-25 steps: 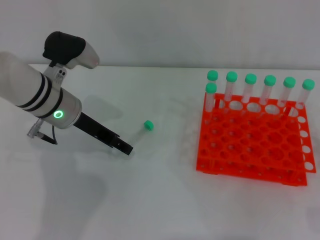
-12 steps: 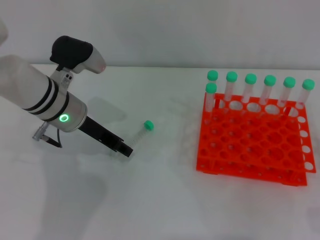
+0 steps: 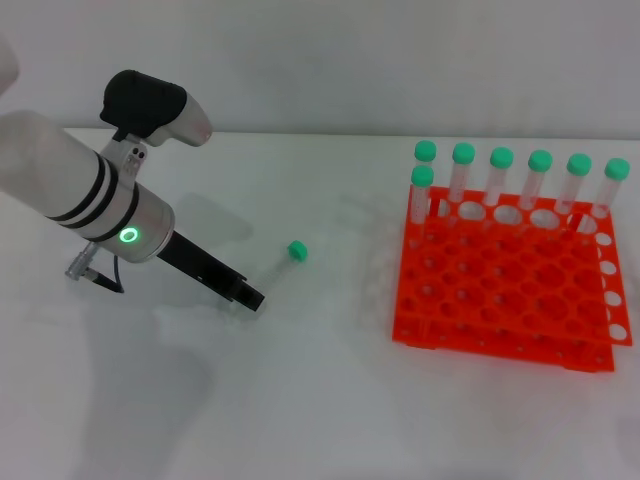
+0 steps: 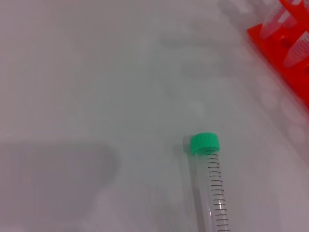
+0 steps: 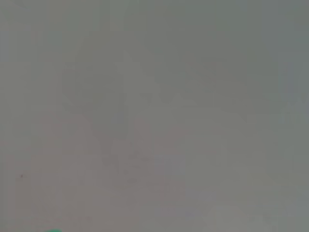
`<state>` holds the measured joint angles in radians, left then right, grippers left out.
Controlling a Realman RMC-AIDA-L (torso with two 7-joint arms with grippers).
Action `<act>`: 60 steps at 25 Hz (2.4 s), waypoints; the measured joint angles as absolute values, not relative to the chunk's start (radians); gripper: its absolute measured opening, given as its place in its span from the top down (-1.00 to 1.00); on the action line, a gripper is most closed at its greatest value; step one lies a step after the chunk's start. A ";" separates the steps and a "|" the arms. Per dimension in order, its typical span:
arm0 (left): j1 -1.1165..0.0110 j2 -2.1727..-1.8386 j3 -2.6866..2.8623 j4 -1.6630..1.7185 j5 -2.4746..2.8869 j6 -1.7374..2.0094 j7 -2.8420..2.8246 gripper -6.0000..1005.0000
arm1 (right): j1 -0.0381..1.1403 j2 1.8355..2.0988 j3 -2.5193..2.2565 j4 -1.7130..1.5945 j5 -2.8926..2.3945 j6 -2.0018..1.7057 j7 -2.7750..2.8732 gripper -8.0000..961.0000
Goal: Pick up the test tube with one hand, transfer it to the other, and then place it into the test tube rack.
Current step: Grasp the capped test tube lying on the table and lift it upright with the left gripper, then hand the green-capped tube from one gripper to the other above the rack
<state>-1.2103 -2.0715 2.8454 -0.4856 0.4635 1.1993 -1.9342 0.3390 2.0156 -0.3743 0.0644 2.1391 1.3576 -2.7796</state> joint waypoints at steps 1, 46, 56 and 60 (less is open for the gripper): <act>-1.210 -2.072 2.845 -0.482 0.464 1.196 -1.934 0.11 | 0.339 2.016 -0.374 0.064 2.139 1.358 -2.780 -0.63; -1.190 -2.054 2.846 -0.455 0.308 1.149 -1.847 0.59 | 0.327 2.016 -0.374 0.064 2.143 1.365 -2.780 -0.58; -1.072 -2.054 2.845 -0.500 -0.072 1.170 -1.660 0.59 | 0.325 2.016 -0.373 0.064 2.143 1.369 -2.780 -0.57; -0.973 -2.057 2.845 -0.495 -0.337 1.259 -1.500 0.59 | 0.325 2.016 -0.373 0.064 2.143 1.374 -2.768 -0.57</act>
